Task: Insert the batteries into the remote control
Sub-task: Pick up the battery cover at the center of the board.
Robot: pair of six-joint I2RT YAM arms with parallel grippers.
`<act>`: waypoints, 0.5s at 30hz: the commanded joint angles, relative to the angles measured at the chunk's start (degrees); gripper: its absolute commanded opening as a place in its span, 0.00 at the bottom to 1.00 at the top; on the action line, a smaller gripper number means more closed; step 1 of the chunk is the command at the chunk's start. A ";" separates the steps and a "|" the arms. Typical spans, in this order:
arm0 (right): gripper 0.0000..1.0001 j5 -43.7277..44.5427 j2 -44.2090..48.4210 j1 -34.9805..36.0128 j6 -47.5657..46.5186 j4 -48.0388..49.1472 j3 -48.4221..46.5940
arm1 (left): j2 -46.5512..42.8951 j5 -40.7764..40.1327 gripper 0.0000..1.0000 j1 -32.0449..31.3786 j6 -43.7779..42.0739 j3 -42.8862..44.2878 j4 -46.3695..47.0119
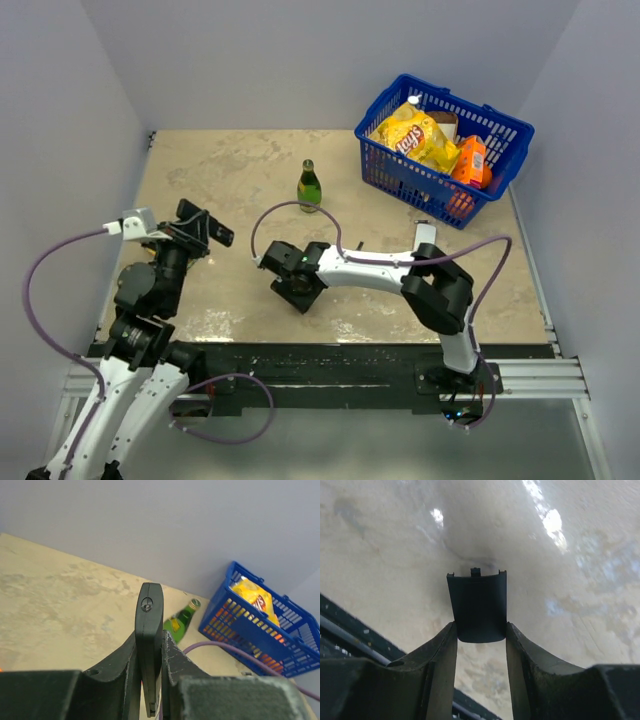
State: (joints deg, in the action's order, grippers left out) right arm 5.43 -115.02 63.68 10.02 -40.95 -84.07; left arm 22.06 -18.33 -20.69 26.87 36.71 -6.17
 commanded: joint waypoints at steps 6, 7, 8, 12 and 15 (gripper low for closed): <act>0.18 3.97 16.31 -0.14 1.40 -1.33 5.58 | 8.51 15.86 0.00 0.12 16.53 -12.69 18.71; 0.18 4.15 17.37 -0.14 1.67 -1.50 5.67 | 8.78 16.91 0.00 0.12 18.81 -13.76 20.22; 0.18 4.41 19.12 -0.14 1.84 -1.59 5.67 | 9.13 17.62 0.00 0.12 19.61 -14.81 21.80; 0.17 4.59 23.07 -0.13 3.25 -0.63 4.71 | 10.54 20.96 0.00 0.12 23.48 -18.86 29.00; 0.17 4.67 24.40 -0.13 3.60 0.34 3.57 | 11.15 23.24 0.00 0.12 26.29 -20.79 33.22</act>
State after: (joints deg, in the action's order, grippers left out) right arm 8.47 -93.34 63.68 11.99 -42.17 -78.76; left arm 33.04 -0.03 -20.69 47.20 17.45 13.37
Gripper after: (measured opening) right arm 0.417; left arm 0.191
